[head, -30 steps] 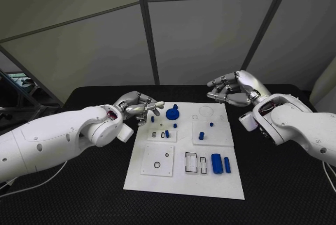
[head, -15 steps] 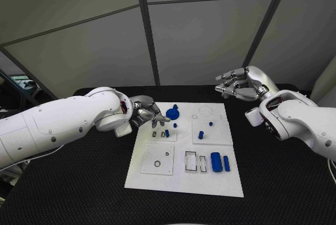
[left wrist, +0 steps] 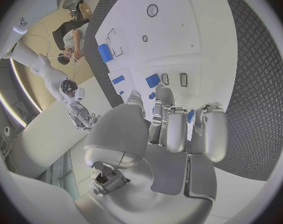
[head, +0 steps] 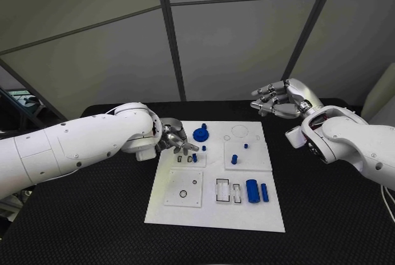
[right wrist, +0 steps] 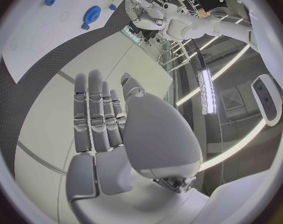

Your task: Assemble the parts on the task board

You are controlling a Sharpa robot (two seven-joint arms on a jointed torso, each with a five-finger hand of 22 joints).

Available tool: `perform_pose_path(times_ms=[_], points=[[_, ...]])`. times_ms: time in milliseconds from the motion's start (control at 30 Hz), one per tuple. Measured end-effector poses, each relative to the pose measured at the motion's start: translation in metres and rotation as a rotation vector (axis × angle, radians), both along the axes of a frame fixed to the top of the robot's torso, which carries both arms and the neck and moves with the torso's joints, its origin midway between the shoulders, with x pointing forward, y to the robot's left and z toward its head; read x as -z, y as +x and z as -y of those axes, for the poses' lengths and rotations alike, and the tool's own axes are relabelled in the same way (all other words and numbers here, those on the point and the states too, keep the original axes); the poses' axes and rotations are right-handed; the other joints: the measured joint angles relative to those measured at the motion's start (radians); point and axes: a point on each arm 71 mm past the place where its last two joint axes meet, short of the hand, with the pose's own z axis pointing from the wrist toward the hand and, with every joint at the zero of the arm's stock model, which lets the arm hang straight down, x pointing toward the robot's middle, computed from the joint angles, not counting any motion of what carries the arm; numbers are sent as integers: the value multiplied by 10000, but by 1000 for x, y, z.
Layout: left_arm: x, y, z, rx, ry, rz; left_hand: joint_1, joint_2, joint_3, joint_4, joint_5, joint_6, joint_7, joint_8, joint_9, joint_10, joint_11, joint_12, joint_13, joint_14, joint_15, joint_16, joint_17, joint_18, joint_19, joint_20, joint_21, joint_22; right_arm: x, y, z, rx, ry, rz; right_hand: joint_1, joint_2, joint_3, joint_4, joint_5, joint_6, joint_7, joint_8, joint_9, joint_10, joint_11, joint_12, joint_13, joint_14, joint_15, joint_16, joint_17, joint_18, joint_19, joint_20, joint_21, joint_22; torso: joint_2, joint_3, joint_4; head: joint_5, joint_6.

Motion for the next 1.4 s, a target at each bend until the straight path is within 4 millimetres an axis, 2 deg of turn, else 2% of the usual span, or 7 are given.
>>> perform_pose_path(times_ms=[300,1233,1400], points=[[3,3,7,85,391,11,-37,-41,-128,-11,-59,-70,1,153,113,-1,2,90,82,0,0,0,-1,-2,0,0,37,-1,1,2,0,36,-16,-34,0,0,-43,-20,49,68,-5,0,1,0,0,-98,-170,0,0,-192,-17,-1,0,0,-147,-92,25,-21,-5,-8,-67],[11,9,21,362,795,-245,-33,-37,-192,-57,-59,-177,-35,296,239,-3,5,110,92,34,-34,-36,-3,-4,-1,1,37,-3,2,3,-5,-9,-29,-108,0,0,-68,6,49,67,-5,0,2,-1,0,-97,-245,-1,1,-254,-19,-1,-1,0,-192,-128,22,-27,12,18,-268],[12,10,22,398,848,-301,35,31,-191,-57,-59,-177,-35,319,269,-3,6,153,108,34,-34,-36,-3,-4,-1,0,37,-3,2,3,-5,10,-48,-139,0,0,-104,42,94,67,-5,1,2,-1,0,-134,-269,-1,1,-254,-18,-1,-1,1,-232,-146,22,-27,18,19,-290]])
